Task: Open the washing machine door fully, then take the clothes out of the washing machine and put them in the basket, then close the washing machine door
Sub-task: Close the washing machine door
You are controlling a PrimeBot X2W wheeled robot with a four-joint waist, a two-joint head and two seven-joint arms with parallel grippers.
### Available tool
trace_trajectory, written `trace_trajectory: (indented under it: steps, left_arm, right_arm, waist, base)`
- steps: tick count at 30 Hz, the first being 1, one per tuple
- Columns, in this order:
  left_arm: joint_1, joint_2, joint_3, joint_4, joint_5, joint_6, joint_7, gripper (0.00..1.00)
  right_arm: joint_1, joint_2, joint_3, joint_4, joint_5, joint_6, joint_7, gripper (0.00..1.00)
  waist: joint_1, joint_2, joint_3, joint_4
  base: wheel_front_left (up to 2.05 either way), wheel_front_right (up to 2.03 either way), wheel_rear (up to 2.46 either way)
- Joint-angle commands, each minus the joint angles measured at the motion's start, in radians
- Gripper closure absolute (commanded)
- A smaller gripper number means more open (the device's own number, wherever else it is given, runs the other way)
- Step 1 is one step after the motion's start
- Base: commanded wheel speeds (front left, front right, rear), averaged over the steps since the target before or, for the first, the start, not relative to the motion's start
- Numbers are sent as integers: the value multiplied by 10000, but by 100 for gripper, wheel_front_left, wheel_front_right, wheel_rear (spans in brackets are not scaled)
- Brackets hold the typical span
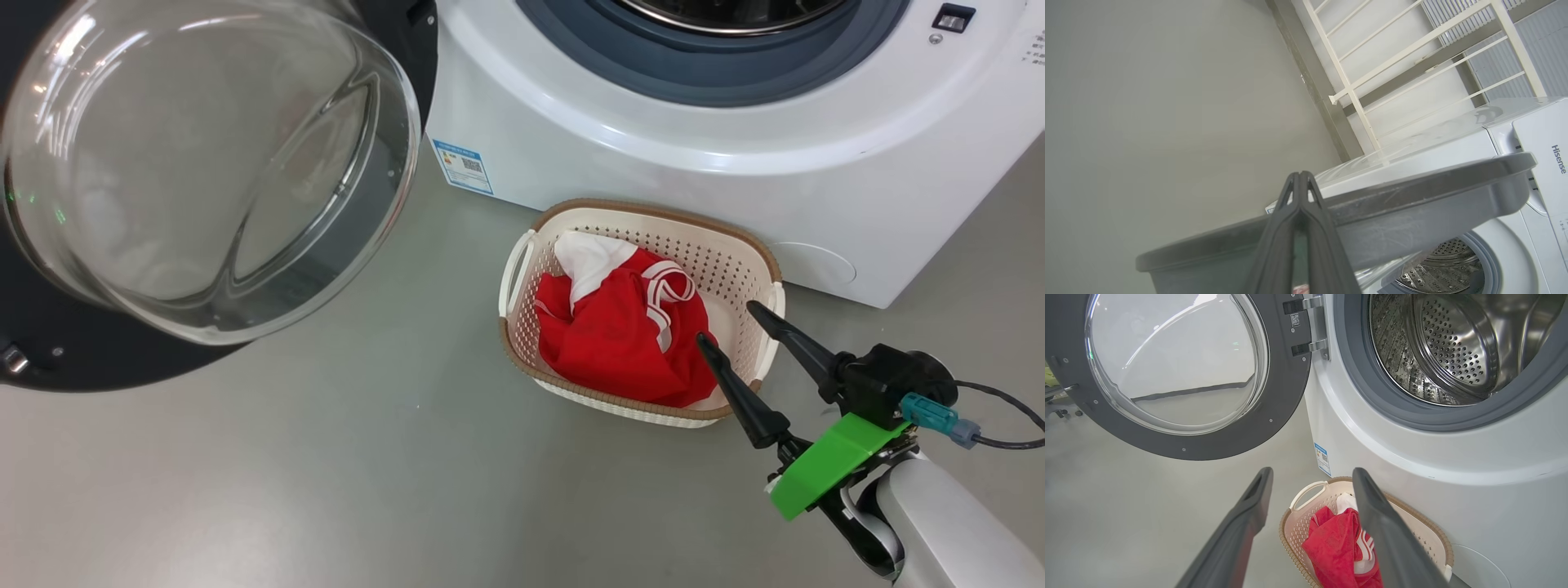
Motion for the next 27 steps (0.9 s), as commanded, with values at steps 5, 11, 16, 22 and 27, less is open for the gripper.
trace_trajectory:
  steps: [5,11,16,22,27]
  left_arm:
    - [360,615,39,-821,-312,-34,710,100]
    - [1178,684,-107,-1925,-744,-34,1591,100]
    - [1822,744,-147,-2936,-1162,-34,2297,100]
    - [2517,815,-131,-4290,-1681,-34,3158,100]
    - [3163,872,-81,-5528,-1969,-34,3814,100]
  right_arm:
    - [15,70,96,-201,-9,16,-76,0]
    - [212,208,19,-233,5,16,-76,0]
    - [349,235,-87,-279,13,16,-76,0]
    - [534,267,-214,-330,16,16,-76,0]
    - [663,301,-301,-378,11,16,-76,0]
  waist:
    - [0,0,-130,-3]
    - [0,0,-444,-65]
    - [0,0,-622,-104]
    - [0,0,-813,-170]
    - [0,0,-917,-258]
  base:
    - [0,0,0]
    - [0,0,0]
    - [0,0,0]
    - [0,0,0]
    - [0,0,0]
